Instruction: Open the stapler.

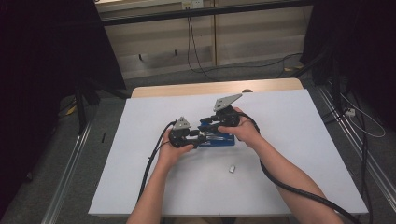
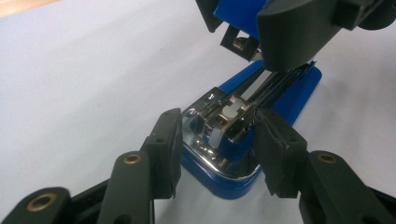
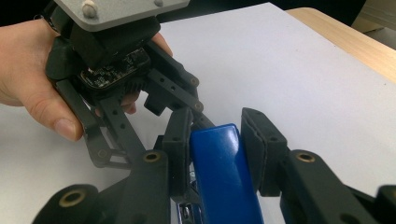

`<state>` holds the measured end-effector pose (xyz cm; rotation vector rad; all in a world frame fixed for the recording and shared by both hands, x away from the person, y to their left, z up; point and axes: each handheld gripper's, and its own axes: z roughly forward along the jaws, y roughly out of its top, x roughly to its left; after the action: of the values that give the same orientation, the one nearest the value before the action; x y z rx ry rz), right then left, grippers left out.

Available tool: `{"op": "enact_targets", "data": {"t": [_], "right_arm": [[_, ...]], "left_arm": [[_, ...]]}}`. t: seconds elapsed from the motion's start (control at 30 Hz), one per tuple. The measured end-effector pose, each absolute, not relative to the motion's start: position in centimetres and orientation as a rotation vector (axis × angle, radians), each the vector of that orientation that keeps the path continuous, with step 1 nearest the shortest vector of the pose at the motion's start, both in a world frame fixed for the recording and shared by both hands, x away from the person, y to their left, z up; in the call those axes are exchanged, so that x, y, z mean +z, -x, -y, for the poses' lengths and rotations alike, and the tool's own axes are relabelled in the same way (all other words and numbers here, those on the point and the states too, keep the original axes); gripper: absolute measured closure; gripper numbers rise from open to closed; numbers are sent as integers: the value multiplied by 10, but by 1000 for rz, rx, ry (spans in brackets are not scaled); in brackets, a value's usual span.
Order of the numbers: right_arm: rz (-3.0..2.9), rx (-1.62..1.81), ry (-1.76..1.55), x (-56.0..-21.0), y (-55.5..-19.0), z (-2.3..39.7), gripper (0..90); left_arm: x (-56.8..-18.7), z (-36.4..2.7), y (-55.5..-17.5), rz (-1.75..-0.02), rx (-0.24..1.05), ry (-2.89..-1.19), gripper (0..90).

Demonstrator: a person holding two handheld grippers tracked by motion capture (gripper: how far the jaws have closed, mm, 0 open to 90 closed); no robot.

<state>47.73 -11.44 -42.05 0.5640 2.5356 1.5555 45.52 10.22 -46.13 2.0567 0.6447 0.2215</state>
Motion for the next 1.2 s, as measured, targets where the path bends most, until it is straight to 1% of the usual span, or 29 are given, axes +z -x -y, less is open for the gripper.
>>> {"op": "enact_targets", "data": {"t": [0.1,0.2,0.27,0.33,0.4,0.43,0.53,0.57,0.63,0.73,0.83,1.13,1.2], "right_arm": [[-2532,1569,-568,-421,-477,115,646],[-2531,1580,-569,-420,-478,117,646],[-2527,1588,-572,-420,-478,117,646],[-2527,1593,-576,-420,-478,118,646],[-2528,1592,-577,-420,-478,118,646],[-2529,1592,-575,-420,-478,118,646],[-2527,1597,-577,-420,-478,119,645],[-2526,1603,-582,-420,-478,119,645],[-2524,1602,-582,-420,-478,119,645],[-2520,1613,-587,-419,-478,121,644],[-2515,1623,-591,-419,-478,122,644],[-2505,1633,-604,-419,-477,123,640],[-2497,1635,-615,-418,-477,124,621]], "left_arm": [[-456,-104,-454,-641,221,-2020,544],[-451,-106,-454,-648,217,-2005,576],[-452,-107,-455,-658,206,-1994,619],[-453,-106,-455,-666,212,-1989,683],[-453,-106,-456,-662,214,-1979,700],[-452,-106,-456,-663,219,-1971,729],[-451,-108,-457,-665,214,-1961,741],[-451,-109,-457,-669,225,-1955,766],[-449,-110,-458,-662,175,-1911,820],[-447,-106,-456,-629,145,-1935,830],[-450,-103,-457,-637,140,-1943,856],[-448,-98,-460,-612,129,-1932,888],[-448,-98,-460,-618,126,-1925,888]]}}
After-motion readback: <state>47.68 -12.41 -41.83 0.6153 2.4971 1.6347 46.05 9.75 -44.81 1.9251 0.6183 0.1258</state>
